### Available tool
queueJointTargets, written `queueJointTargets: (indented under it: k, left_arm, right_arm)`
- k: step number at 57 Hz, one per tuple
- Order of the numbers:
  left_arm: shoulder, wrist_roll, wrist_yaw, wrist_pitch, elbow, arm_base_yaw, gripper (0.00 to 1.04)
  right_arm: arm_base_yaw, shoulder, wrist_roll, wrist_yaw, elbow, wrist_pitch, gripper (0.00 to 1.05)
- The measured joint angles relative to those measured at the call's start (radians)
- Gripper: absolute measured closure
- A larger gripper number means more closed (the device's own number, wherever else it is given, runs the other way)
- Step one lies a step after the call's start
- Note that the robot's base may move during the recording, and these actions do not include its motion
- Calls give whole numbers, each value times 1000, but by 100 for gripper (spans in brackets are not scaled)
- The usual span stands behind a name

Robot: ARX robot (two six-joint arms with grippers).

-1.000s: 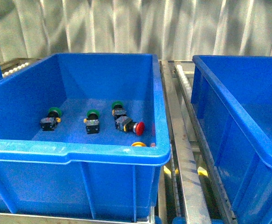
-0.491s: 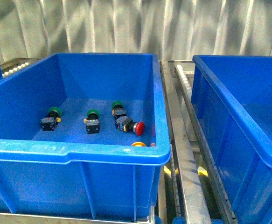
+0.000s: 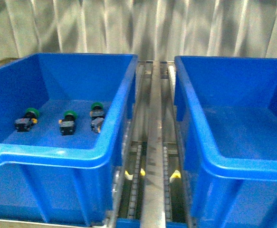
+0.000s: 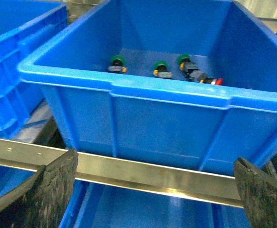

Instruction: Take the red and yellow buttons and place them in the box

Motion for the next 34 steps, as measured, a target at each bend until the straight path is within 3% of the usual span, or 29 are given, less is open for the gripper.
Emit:
queueJointTargets:
  k: [17, 34]
  left_arm:
    - [0, 0, 0, 1, 0, 0, 8]
    - [0, 2, 6, 2, 0, 2, 8]
  right_arm:
    - [-193, -83, 78, -159, -24, -84, 71]
    - [-502, -30, 33, -377, -7, -104, 71]
